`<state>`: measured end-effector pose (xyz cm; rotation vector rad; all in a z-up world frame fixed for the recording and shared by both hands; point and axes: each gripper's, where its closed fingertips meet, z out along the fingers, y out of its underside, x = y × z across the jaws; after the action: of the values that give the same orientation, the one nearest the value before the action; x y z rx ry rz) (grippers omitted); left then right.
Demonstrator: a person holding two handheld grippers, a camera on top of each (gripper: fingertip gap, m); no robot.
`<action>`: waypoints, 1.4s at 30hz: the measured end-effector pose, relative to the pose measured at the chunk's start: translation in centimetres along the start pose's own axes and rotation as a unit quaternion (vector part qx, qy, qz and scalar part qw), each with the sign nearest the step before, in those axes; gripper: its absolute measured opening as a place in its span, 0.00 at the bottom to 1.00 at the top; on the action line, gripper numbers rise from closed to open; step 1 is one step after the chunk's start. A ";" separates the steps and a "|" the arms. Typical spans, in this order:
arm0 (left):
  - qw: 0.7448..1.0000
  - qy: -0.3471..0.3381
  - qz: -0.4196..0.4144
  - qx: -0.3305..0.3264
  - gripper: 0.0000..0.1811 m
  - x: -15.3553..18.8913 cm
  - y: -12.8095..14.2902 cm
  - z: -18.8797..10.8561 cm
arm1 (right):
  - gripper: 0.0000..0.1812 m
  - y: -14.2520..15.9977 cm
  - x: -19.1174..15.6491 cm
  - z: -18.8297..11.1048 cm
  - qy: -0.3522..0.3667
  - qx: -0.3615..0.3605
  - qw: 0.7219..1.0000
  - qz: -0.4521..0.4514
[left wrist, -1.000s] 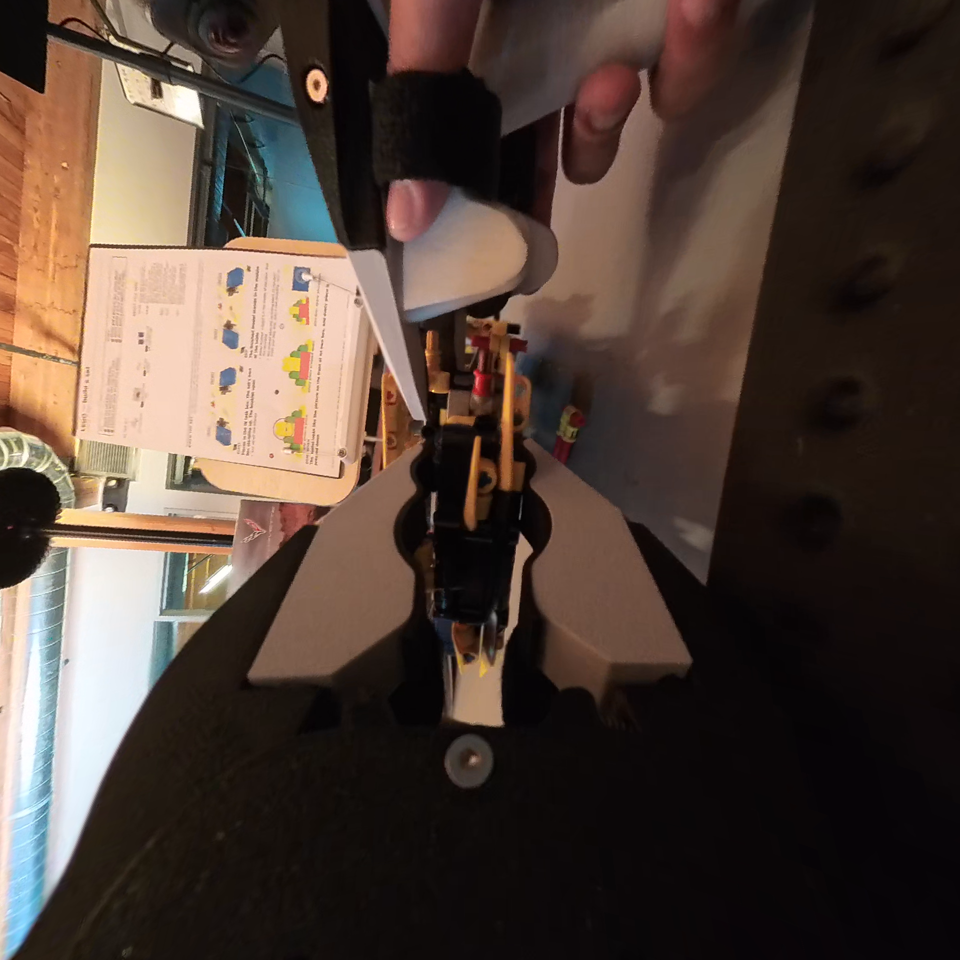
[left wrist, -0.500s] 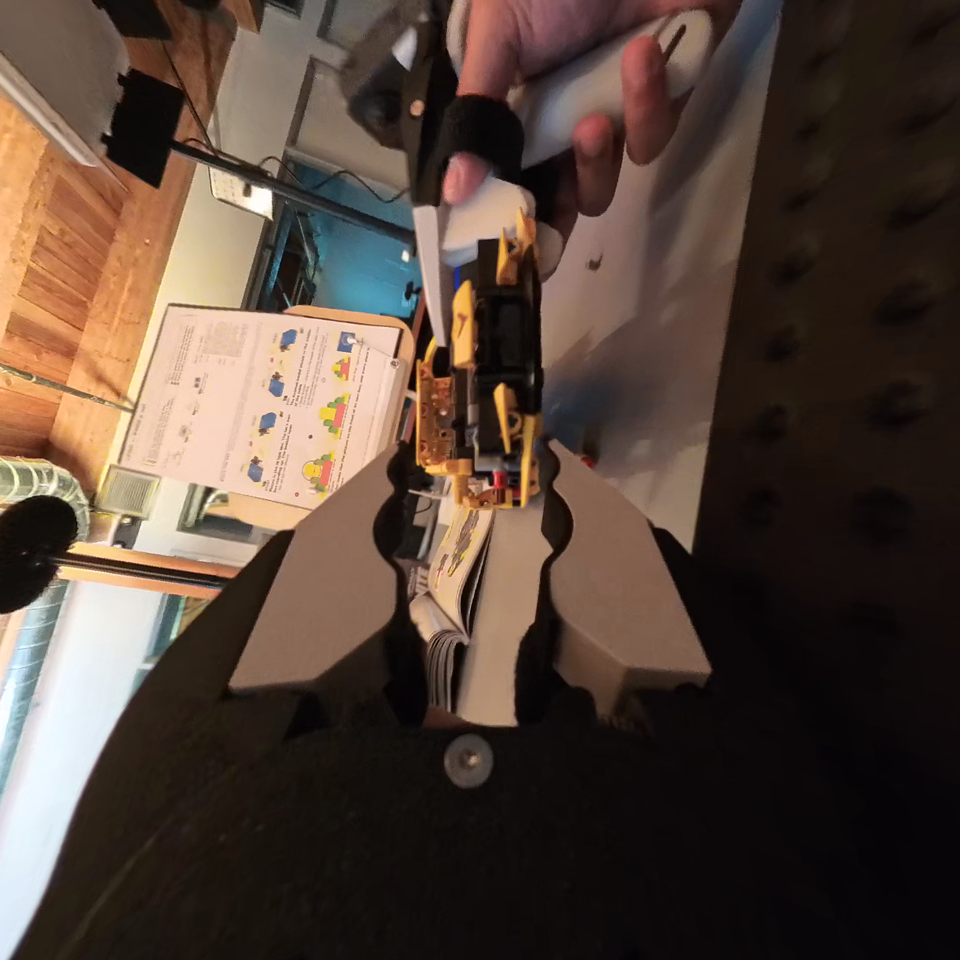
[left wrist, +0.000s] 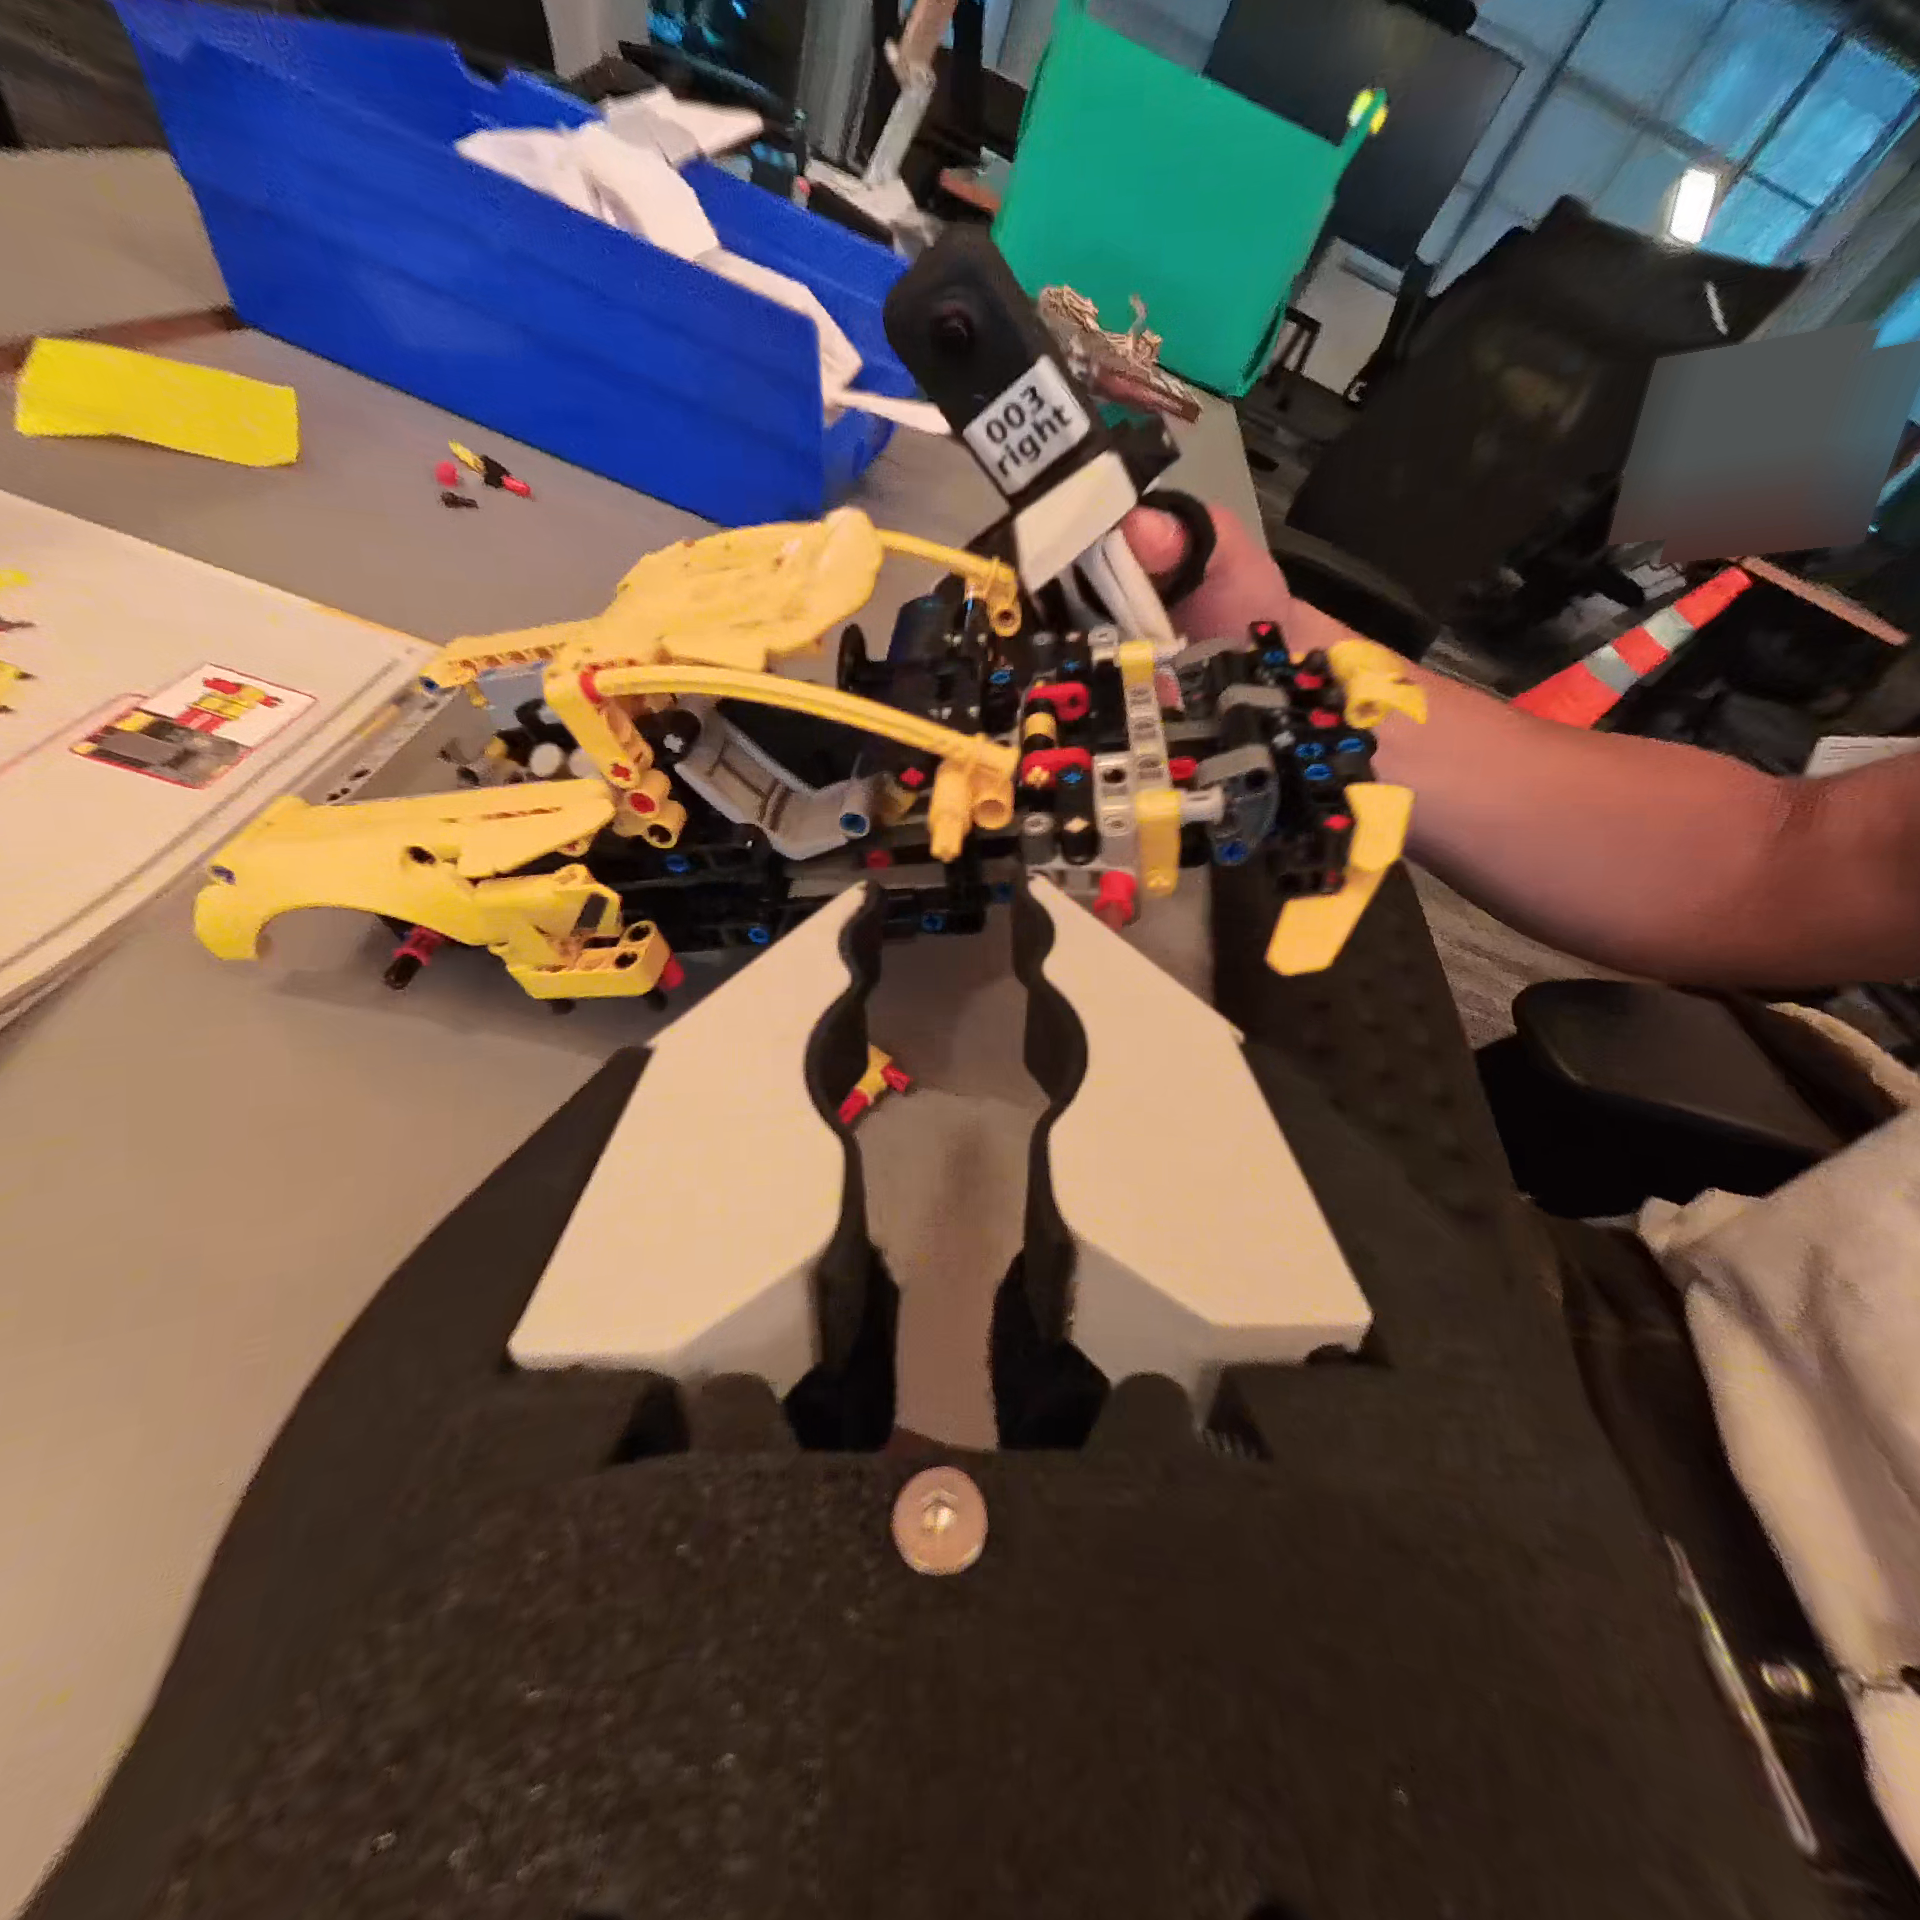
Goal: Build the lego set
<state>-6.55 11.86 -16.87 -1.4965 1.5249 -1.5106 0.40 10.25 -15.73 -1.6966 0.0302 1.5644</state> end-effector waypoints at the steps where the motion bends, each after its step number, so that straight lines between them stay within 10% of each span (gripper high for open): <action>1: 1.000 0.010 -0.004 -0.007 0.13 -0.1 0.3 0.3 | 0.11 0.0 -0.1 0.0 -0.004 0.001 1.000 0.002; 14: 0.992 0.095 -0.076 0.016 0.04 0.4 -2.2 2.8 | 0.23 -1.4 -1.2 -1.5 -0.019 0.034 0.999 -0.023; 20: 0.995 0.056 -0.077 -0.041 0.04 -0.3 -4.0 4.7 | 0.31 -6.0 -6.3 -8.5 0.099 0.129 0.964 -0.212; 24: 0.993 0.029 -0.078 -0.085 0.04 -0.4 -4.4 6.7 | 0.34 -2.2 -9.7 -8.0 0.314 0.022 0.856 -0.409; 31: 0.985 -0.028 -0.049 -0.164 0.04 0.6 -4.7 9.9 | 0.40 2.3 -5.9 -4.0 0.605 -0.106 0.581 -0.534; 35: 0.978 -0.049 -0.043 -0.200 0.04 1.1 -4.8 10.9 | 0.43 1.5 -5.0 -4.8 0.630 -0.114 0.564 -0.522; 42: 0.972 -0.050 -0.040 -0.228 0.03 3.1 -5.9 10.2 | 0.26 0.7 -2.9 -5.1 0.564 -0.125 0.639 -0.507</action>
<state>3.92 6.90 -12.92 -1.8742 1.8547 -1.1501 3.60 5.49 -14.16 -2.0375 -0.4446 -0.4562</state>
